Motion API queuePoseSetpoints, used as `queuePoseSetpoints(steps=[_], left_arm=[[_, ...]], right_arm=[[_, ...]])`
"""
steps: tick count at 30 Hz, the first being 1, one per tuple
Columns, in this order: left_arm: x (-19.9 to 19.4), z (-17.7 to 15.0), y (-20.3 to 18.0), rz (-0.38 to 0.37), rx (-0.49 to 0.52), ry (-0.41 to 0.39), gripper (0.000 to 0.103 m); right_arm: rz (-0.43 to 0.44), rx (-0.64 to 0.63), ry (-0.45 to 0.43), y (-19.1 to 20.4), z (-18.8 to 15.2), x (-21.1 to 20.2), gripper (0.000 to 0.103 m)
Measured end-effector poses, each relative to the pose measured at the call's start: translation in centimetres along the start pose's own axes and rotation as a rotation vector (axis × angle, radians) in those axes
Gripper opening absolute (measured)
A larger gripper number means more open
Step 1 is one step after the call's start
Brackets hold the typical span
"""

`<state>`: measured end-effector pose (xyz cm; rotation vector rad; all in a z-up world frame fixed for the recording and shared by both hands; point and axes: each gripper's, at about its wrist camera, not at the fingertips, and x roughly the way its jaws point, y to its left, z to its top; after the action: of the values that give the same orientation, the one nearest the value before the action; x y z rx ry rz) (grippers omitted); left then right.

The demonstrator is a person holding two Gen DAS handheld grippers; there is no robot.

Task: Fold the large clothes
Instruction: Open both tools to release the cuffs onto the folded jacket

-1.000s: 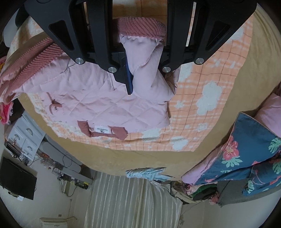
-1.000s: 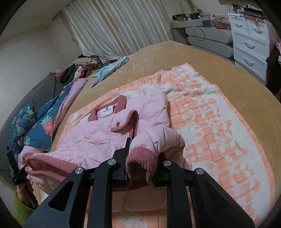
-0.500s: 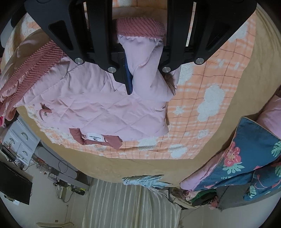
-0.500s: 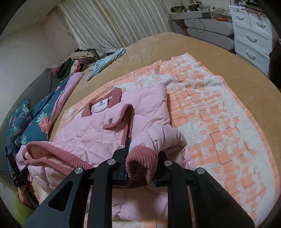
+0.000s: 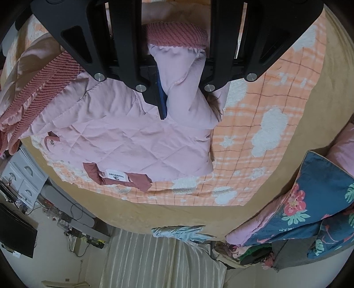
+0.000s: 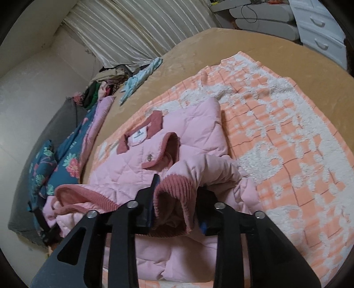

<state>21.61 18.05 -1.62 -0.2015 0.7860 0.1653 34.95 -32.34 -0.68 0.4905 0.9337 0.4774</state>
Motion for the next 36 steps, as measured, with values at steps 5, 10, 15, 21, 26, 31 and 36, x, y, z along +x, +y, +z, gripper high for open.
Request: queuePoseSetpoints(steps=[5, 10, 15, 21, 26, 31, 36], left_arm=[[0.0, 0.1, 0.0, -0.008, -0.006, 0.000, 0.011], [-0.2, 0.2, -0.2, -0.008, -0.006, -0.001, 0.012], [-0.7, 0.3, -0.3, -0.016, -0.013, -0.007, 0.013], [-2.6, 0.3, -0.4, -0.067, -0.048, -0.030, 0.028], [-4.1, 0.4, -1.0, -0.105, -0.063, -0.033, 0.050], [-6.2, 0.2, -2.2, -0.134, -0.046, -0.058, 0.063], [-7.9, 0.0, -2.3, -0.159, -0.068, -0.085, 0.074]], right_arm=[[0.086, 0.036, -0.039, 0.1, 0.2, -1.0, 0.087], [0.062, -0.052, -0.133, 1.3, -0.7, -3.0, 0.089], [-0.043, -0.175, -0.203, 1.5, -2.9, -4.8, 0.093], [-0.225, -0.293, -0.122, 0.5, -6.1, -3.3, 0.094], [-0.242, -0.275, -0.076, -0.5, -7.2, -2.3, 0.094], [-0.217, -0.276, -0.084, -0.2, -8.0, -3.0, 0.094], [-0.205, -0.295, -0.107, 0.3, -8.3, -4.5, 0.094]])
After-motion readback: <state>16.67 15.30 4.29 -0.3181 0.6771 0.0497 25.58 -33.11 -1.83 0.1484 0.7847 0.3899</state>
